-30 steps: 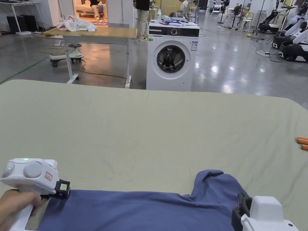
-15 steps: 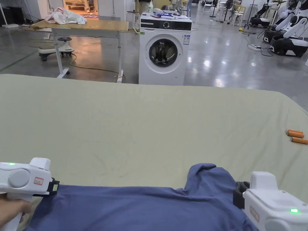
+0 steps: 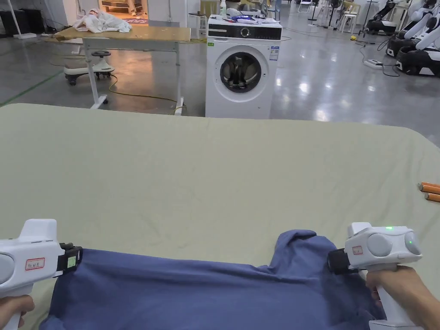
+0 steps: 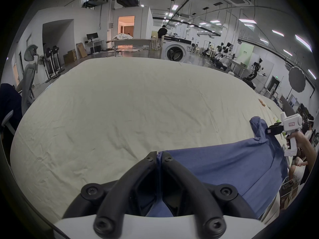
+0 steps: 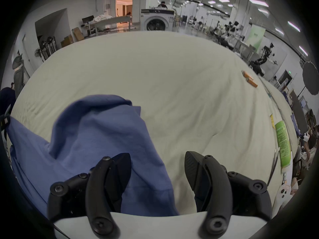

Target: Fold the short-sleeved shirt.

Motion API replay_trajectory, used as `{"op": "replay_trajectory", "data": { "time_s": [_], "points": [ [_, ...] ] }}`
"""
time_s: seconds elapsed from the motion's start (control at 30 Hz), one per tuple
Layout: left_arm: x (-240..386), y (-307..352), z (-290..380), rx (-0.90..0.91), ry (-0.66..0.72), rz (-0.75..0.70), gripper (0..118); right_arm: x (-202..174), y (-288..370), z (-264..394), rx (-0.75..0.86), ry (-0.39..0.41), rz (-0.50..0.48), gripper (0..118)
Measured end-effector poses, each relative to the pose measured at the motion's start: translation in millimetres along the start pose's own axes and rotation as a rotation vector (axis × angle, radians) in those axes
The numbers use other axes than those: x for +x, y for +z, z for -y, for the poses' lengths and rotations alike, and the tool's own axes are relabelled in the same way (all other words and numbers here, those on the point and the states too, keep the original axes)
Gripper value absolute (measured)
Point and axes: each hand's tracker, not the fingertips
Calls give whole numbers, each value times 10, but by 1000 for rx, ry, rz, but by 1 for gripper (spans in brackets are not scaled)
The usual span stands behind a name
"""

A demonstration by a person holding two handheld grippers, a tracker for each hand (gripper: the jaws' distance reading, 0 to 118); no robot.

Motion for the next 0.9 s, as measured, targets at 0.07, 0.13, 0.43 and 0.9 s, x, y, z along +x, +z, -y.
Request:
{"op": "replay_trajectory", "data": {
  "time_s": [0.07,0.13,0.43,0.9],
  "points": [
    [-4,-1,32,-3,-2,-8,1,-23,-26,18,-5,-10,-11,63],
    [-9,-8,57,-7,1,-9,1,-68,-14,22,1,3,0,53],
    [-28,23,90,5,10,-8,1,-194,288,81,104,31,70,1],
    [-231,640,273,80,30,60,1,-43,1664,732,275,45,21,1]
  ]
}}
